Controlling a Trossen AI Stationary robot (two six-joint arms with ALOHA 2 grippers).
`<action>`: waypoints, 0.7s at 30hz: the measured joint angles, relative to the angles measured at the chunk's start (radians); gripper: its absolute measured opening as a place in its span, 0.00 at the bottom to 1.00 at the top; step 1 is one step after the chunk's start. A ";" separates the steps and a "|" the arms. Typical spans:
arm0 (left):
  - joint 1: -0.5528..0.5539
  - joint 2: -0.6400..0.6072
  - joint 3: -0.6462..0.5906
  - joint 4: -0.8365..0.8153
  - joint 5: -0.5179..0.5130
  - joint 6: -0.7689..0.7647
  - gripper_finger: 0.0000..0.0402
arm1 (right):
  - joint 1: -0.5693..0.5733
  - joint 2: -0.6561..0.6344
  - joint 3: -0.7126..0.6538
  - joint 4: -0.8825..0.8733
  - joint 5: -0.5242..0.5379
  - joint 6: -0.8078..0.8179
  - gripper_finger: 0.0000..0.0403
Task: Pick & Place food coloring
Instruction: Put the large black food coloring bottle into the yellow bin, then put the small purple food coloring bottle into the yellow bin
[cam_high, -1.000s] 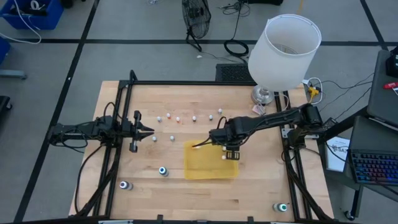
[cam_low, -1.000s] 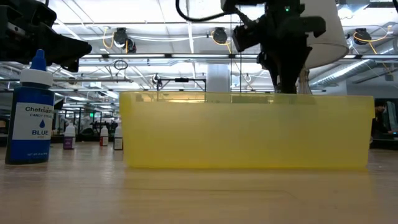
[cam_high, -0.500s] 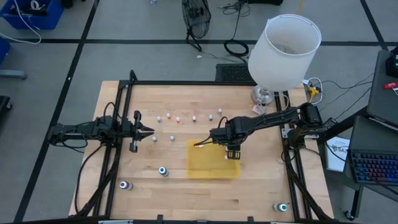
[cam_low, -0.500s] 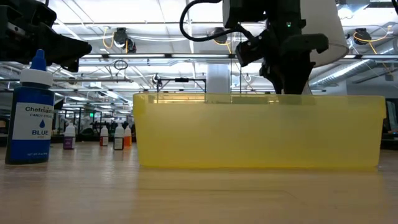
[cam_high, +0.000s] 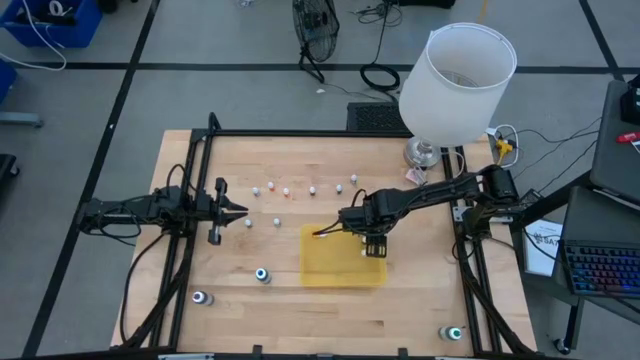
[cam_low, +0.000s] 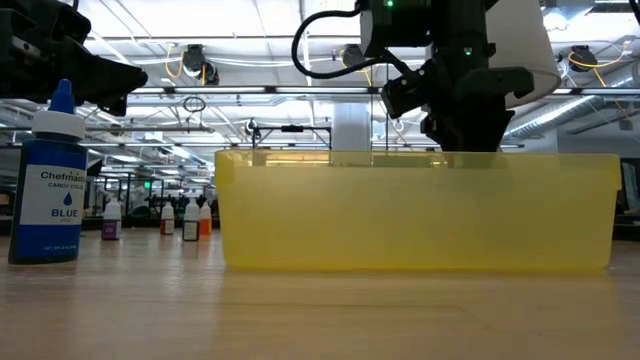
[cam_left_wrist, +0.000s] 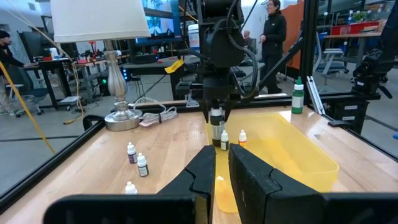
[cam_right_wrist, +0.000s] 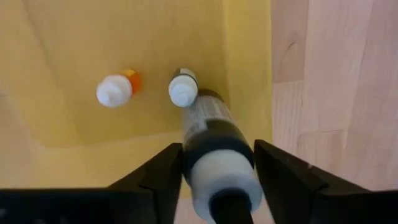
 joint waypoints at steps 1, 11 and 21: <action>0.000 0.000 0.000 0.000 0.000 0.000 0.13 | 0.000 0.000 0.000 0.000 -0.001 0.000 0.51; 0.000 0.000 0.000 0.000 0.000 0.000 0.13 | 0.000 0.000 0.029 -0.068 -0.029 0.033 0.56; 0.000 0.000 0.000 0.000 0.000 0.000 0.13 | 0.000 0.000 0.161 -0.139 0.004 -0.016 0.54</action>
